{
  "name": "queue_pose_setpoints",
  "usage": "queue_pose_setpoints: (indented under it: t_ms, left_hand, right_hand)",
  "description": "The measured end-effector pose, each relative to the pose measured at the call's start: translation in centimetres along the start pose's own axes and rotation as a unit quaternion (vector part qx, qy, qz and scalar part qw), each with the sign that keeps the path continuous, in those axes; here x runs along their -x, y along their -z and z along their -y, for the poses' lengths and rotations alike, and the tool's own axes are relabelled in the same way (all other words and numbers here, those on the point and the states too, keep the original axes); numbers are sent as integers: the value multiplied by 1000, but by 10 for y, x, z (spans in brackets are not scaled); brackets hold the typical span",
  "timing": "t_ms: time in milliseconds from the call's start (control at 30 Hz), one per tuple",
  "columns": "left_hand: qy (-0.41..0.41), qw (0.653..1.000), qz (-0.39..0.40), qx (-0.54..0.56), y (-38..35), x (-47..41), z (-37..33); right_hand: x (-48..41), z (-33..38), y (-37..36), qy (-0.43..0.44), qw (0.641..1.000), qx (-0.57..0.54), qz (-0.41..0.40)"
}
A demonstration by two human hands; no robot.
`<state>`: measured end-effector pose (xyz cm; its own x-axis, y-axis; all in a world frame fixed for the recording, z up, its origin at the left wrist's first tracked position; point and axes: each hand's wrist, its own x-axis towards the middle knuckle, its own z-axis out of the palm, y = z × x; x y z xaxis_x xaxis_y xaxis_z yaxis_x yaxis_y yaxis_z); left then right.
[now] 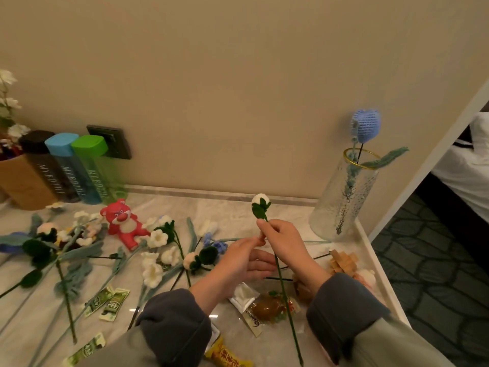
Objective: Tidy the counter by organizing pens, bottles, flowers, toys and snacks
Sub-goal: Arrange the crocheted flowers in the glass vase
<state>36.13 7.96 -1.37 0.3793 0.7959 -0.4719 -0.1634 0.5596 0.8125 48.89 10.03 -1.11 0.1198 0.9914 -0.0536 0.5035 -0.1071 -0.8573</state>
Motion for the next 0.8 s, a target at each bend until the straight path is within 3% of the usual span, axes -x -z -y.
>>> queue_pose_setpoints:
  t_ms: [100, 267, 467, 600, 667, 800]
  left_hand:
    - [-3, 999, 3, 41, 4, -1, -6]
    - [-12, 1000, -24, -7, 9, -11, -13]
    - [-34, 998, -50, 37, 10, -33, -20]
    - [-78, 991, -112, 13, 17, -43, -19]
    - [-78, 987, -135, 33, 24, -47, -20]
    - [-81, 979, -167, 88, 33, -51, -20]
  right_hand:
    - [-5, 6, -5, 4, 998, -61, 32]
    - [-23, 16, -13, -12, 988, -147, 48]
    - [-48, 17, -18, 3, 987, -148, 57]
    - [-64, 6, -22, -17, 994, -70, 81]
    - [-67, -7, -24, 3, 991, 54, 119]
    - [-65, -27, -31, 25, 944, 260, 201]
